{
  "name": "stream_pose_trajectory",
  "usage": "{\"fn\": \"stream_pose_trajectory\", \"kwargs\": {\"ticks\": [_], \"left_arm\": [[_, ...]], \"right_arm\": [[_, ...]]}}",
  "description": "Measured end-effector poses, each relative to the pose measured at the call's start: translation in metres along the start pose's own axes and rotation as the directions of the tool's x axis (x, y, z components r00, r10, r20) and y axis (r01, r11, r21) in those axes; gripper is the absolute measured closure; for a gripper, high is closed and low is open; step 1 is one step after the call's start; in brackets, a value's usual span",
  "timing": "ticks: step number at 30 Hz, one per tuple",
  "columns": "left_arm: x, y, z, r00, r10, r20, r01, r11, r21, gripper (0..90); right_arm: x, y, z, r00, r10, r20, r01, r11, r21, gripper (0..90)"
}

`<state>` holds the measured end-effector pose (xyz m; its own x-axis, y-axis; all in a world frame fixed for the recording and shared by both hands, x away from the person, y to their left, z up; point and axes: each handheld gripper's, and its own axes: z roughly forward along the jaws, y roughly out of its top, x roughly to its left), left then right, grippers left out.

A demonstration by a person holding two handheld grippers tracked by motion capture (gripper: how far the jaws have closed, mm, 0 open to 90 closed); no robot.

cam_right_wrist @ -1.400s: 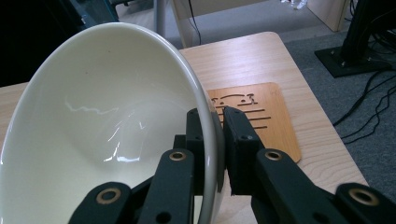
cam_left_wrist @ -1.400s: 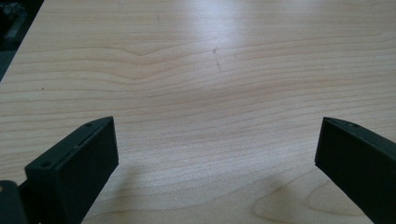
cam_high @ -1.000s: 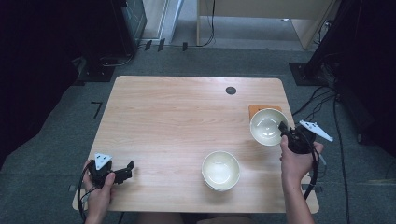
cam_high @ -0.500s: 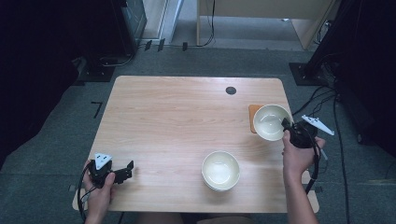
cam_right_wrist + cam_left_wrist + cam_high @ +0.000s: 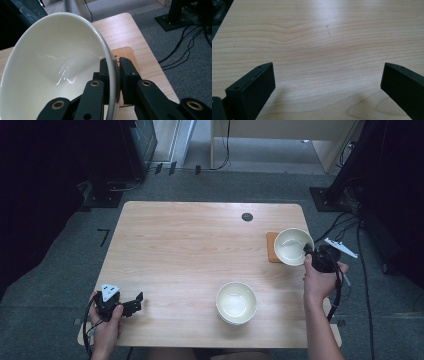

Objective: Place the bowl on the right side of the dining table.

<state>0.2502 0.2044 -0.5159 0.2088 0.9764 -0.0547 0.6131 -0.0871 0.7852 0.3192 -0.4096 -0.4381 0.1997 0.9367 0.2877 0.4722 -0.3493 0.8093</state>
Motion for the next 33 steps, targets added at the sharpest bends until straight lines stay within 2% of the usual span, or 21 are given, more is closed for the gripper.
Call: {"fn": "stream_pose_trajectory", "kwargs": {"ticks": [23,33], "left_arm": [[0.000,0.000,0.000,1.0000,-0.005,0.000,0.005,1.0000,0.001,0.0],[0.000,0.000,0.000,1.0000,-0.006,0.000,0.006,1.0000,0.002,0.0]], "right_arm": [[-0.010,0.009,0.030,0.9976,0.040,0.057,-0.043,0.998,0.048,82.2],[-0.013,0.013,0.049,0.9942,0.073,0.080,-0.080,0.993,0.089,82.2]]}}
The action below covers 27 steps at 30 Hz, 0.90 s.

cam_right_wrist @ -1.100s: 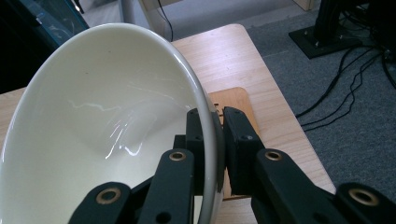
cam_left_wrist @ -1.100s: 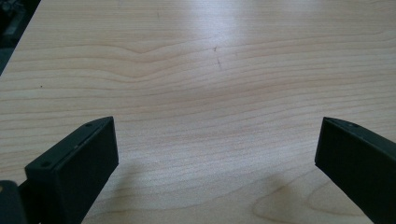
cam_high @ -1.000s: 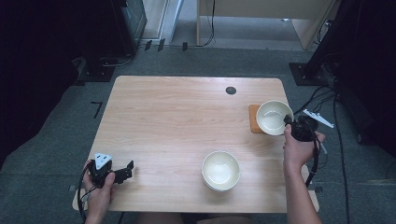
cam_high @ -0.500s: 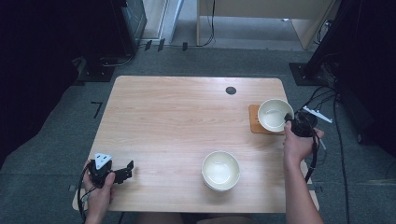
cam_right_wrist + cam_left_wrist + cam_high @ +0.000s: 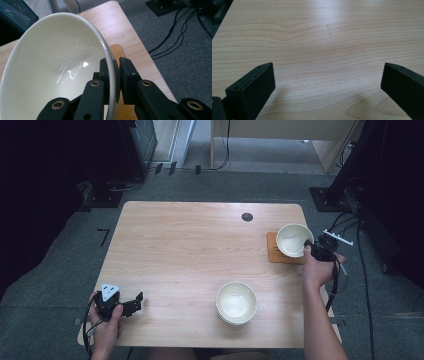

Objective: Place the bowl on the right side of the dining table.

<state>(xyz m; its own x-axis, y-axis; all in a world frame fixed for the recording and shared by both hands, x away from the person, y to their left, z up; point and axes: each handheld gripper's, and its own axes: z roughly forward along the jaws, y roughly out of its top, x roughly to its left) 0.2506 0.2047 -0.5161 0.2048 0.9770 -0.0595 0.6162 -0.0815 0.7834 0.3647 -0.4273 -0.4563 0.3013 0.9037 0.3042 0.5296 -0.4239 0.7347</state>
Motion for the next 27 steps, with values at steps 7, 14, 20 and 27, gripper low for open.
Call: {"fn": "stream_pose_trajectory", "kwargs": {"ticks": [7,14,20,27], "left_arm": [[0.000,0.000,0.000,1.0000,-0.006,0.002,0.006,1.0000,-0.001,0.0],[0.001,0.000,0.000,1.0000,-0.006,0.003,0.006,1.0000,-0.002,0.0],[0.001,0.000,0.000,1.0000,-0.005,0.004,0.005,1.0000,-0.001,0.0],[0.000,0.000,0.000,1.0000,-0.003,0.002,0.003,1.0000,0.000,0.0]], "right_arm": [[0.006,-0.001,0.019,0.9995,0.032,0.001,-0.032,0.999,0.042,82.2],[0.009,-0.003,0.031,0.9987,0.050,0.009,-0.051,0.996,0.069,82.2],[0.008,-0.004,0.038,0.9965,0.081,0.019,-0.083,0.992,0.093,82.2],[0.005,-0.005,0.044,0.9938,0.110,0.021,-0.111,0.987,0.114,82.1]]}}
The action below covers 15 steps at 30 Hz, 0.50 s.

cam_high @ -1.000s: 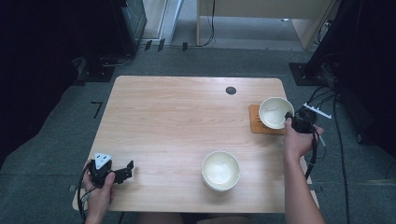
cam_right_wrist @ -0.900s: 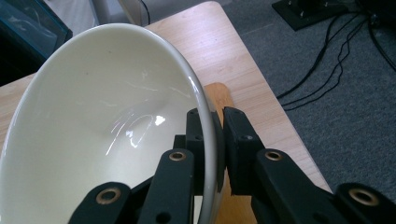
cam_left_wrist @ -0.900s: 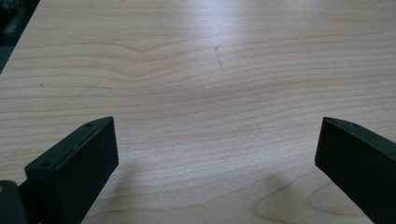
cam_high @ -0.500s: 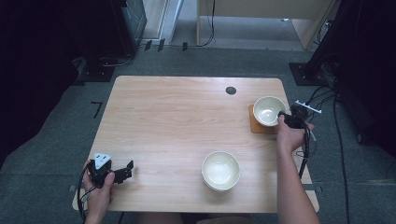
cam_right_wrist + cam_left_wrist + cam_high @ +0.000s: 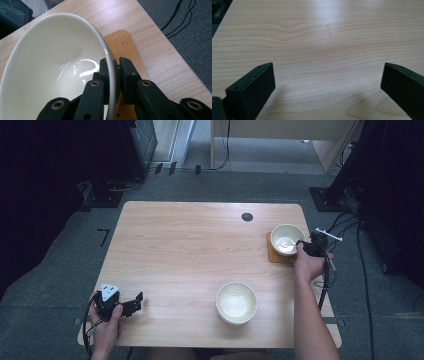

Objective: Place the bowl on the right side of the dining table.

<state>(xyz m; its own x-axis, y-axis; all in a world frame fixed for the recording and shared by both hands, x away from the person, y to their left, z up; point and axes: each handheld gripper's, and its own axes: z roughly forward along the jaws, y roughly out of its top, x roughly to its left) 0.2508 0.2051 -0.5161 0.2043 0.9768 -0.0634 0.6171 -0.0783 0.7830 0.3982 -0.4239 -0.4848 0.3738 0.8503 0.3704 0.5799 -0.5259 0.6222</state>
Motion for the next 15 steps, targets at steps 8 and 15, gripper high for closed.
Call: {"fn": "stream_pose_trajectory", "kwargs": {"ticks": [8,15], "left_arm": [[-0.0003,0.0000,0.0001,1.0000,0.002,-0.001,-0.002,1.0000,0.000,0.0],[-0.0004,0.0000,0.0001,1.0000,0.004,-0.002,-0.004,1.0000,0.001,0.0]], "right_arm": [[-0.0024,0.0019,0.0050,0.9992,0.037,-0.017,-0.036,0.999,0.015,81.3],[-0.0050,0.0037,0.0075,0.9961,0.076,-0.044,-0.075,0.997,0.016,78.5]]}}
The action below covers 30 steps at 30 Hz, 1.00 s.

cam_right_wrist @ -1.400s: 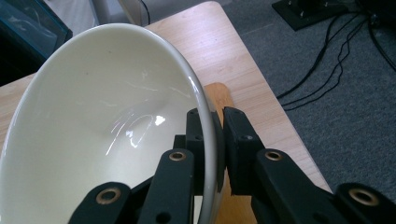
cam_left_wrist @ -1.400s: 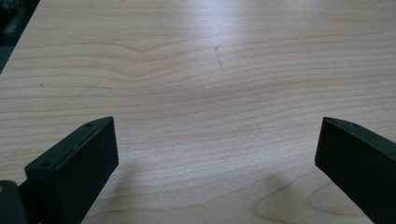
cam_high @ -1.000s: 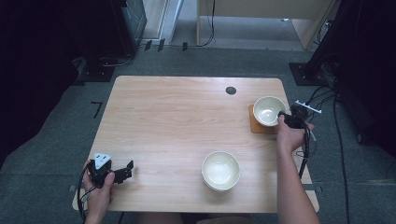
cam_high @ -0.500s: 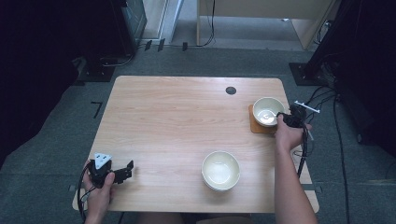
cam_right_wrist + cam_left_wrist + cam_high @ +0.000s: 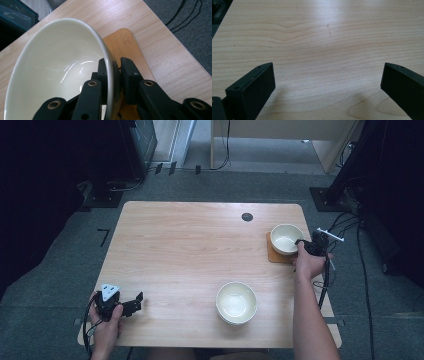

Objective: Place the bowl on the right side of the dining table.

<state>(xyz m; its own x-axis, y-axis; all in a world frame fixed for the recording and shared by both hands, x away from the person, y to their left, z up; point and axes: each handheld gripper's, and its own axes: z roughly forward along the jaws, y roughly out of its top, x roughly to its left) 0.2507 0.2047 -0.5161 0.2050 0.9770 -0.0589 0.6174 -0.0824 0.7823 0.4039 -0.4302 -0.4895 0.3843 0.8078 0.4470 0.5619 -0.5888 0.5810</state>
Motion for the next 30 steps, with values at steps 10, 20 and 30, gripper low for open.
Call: {"fn": "stream_pose_trajectory", "kwargs": {"ticks": [10,20,30], "left_arm": [[0.000,0.000,0.000,1.0000,0.000,-0.001,0.000,1.0000,0.001,0.0],[0.000,0.000,0.000,1.0000,0.000,-0.005,0.000,1.0000,0.000,0.0],[-0.001,0.000,0.000,1.0000,0.004,-0.008,-0.004,1.0000,0.003,0.0]], "right_arm": [[-0.005,0.000,0.003,0.9999,0.011,-0.002,-0.011,1.000,0.004,76.3],[-0.002,-0.002,-0.005,0.9957,-0.073,-0.057,0.068,0.994,-0.090,47.7],[0.003,-0.005,-0.019,0.9765,-0.212,-0.041,0.206,0.972,-0.113,23.3]]}}
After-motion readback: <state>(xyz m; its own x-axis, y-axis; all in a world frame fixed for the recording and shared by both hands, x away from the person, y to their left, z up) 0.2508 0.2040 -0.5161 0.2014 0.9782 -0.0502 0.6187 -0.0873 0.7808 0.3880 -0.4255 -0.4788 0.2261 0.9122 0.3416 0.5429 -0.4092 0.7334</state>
